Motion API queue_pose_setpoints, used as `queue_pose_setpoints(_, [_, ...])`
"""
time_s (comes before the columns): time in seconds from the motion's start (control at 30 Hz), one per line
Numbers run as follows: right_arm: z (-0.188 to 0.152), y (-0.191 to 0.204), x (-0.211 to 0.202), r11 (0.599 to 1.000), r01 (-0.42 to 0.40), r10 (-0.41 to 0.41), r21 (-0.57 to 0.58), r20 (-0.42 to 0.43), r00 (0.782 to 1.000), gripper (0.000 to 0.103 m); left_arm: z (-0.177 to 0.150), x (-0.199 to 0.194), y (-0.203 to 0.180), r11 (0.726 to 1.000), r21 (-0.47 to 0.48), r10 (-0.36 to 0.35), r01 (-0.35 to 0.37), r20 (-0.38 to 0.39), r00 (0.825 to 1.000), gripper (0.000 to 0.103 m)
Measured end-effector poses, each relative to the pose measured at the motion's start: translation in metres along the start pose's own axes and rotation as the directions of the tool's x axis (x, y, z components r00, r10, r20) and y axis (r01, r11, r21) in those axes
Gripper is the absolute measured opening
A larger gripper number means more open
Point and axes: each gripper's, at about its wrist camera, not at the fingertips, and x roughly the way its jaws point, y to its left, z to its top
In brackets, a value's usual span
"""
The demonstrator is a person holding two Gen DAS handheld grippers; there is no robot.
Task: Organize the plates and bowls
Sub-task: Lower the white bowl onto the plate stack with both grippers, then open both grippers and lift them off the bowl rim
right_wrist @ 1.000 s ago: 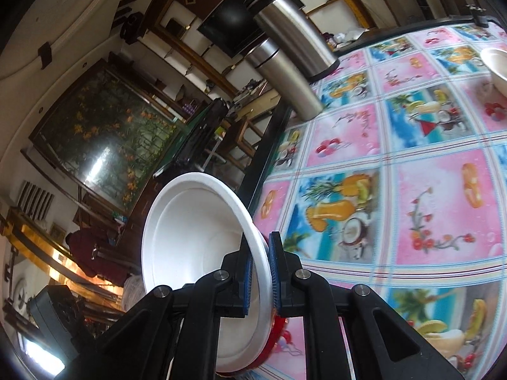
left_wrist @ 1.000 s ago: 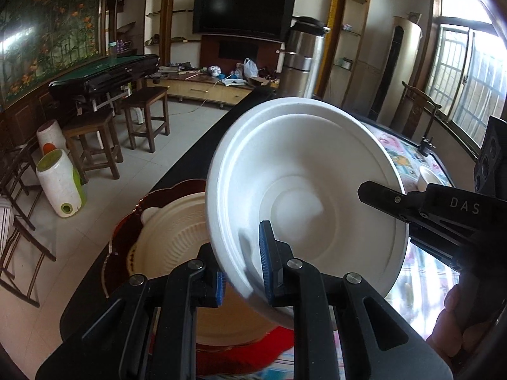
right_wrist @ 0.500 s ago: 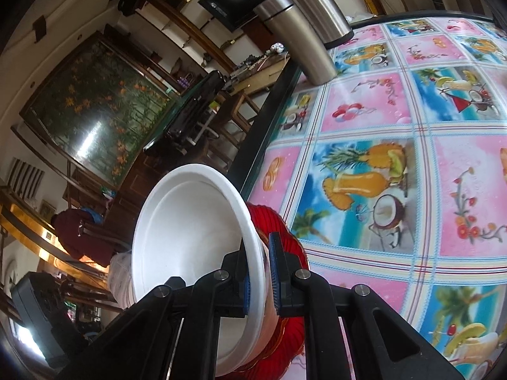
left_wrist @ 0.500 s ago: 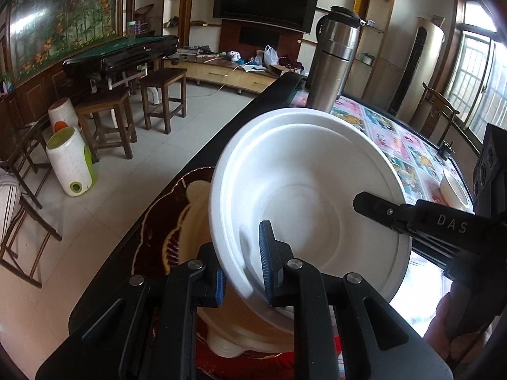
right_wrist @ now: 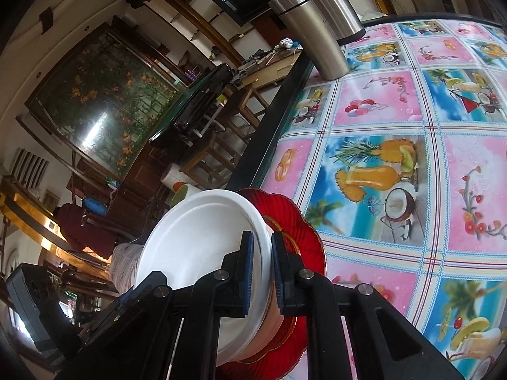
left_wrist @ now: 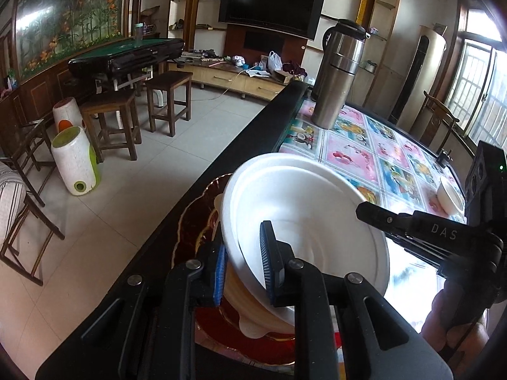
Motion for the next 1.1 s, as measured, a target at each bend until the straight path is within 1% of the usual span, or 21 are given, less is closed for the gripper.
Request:
queue_pose_setpoints(0.1, [-0.001,0.001,-0.001,1.000,-0.005,0.005,-0.005,-0.002,1.000,0.014,0.001,-0.008,0.001,1.000,0.007,0.016,-0.016,0.020,1.000,0.018])
queue_pose_setpoints(0.17, [-0.002,0.002,0.000,1.000,-0.007,0.007,-0.009,-0.007,1.000,0.014,0.002,-0.007,-0.003,0.998,0.047,0.048,-0.049,0.020,0.999,0.026])
queue_pose_setpoints(0.2, [-0.003,0.002,0.000,1.000,-0.008,0.007,-0.011,-0.010,1.000,0.014,0.001,-0.005,-0.004,0.996,0.063,0.059,-0.059,0.010,0.998,0.039])
queue_pose_setpoints(0.23, [-0.003,0.003,-0.001,1.000,-0.009,0.009,-0.011,-0.010,1.000,0.014,0.000,-0.001,-0.007,0.993,0.089,0.076,-0.075,-0.009,0.997,0.048])
queue_pose_setpoints(0.33, [-0.003,0.001,-0.003,1.000,-0.012,0.012,-0.007,-0.004,1.000,0.014,-0.004,0.010,-0.007,0.988,0.114,0.112,-0.108,-0.033,0.993,0.049])
queue_pose_setpoints(0.4, [-0.003,-0.001,-0.007,1.000,-0.015,0.016,-0.002,0.005,1.000,0.014,-0.004,0.014,-0.005,0.989,0.102,0.109,-0.103,-0.056,0.993,0.049])
queue_pose_setpoints(0.53, [0.002,-0.011,-0.021,1.000,-0.011,0.010,0.015,0.039,0.999,0.014,0.004,-0.002,0.002,0.989,0.095,0.119,-0.118,-0.007,0.993,0.049])
queue_pose_setpoints(0.63, [0.007,-0.022,-0.032,0.999,-0.011,0.009,0.041,0.067,0.998,0.014,0.013,-0.017,0.013,0.989,0.069,0.127,-0.129,0.030,0.991,0.049])
queue_pose_setpoints(0.73, [0.010,-0.033,-0.039,0.998,-0.014,0.008,0.067,0.081,0.997,0.014,0.019,-0.020,0.020,0.985,0.050,0.159,-0.162,0.055,0.986,0.049])
queue_pose_setpoints(0.77, [0.010,-0.036,-0.040,0.997,-0.015,0.008,0.076,0.084,0.996,0.014,0.021,-0.016,0.023,0.981,0.050,0.187,-0.190,0.056,0.981,0.049])
queue_pose_setpoints(0.87, [0.009,-0.042,-0.043,0.996,-0.018,0.011,0.084,0.082,0.997,0.014,0.018,-0.001,0.030,0.967,0.045,0.249,-0.250,0.036,0.968,0.049])
queue_pose_setpoints(0.93, [0.009,-0.044,-0.046,0.996,-0.017,0.010,0.083,0.085,0.996,0.014,0.013,0.009,0.032,0.958,0.059,0.282,-0.282,0.018,0.959,0.049])
queue_pose_setpoints(1.1, [0.010,-0.050,-0.053,0.995,-0.028,0.018,0.098,0.098,0.995,0.014,-0.005,0.032,0.026,0.949,0.114,0.299,-0.293,-0.040,0.953,0.049])
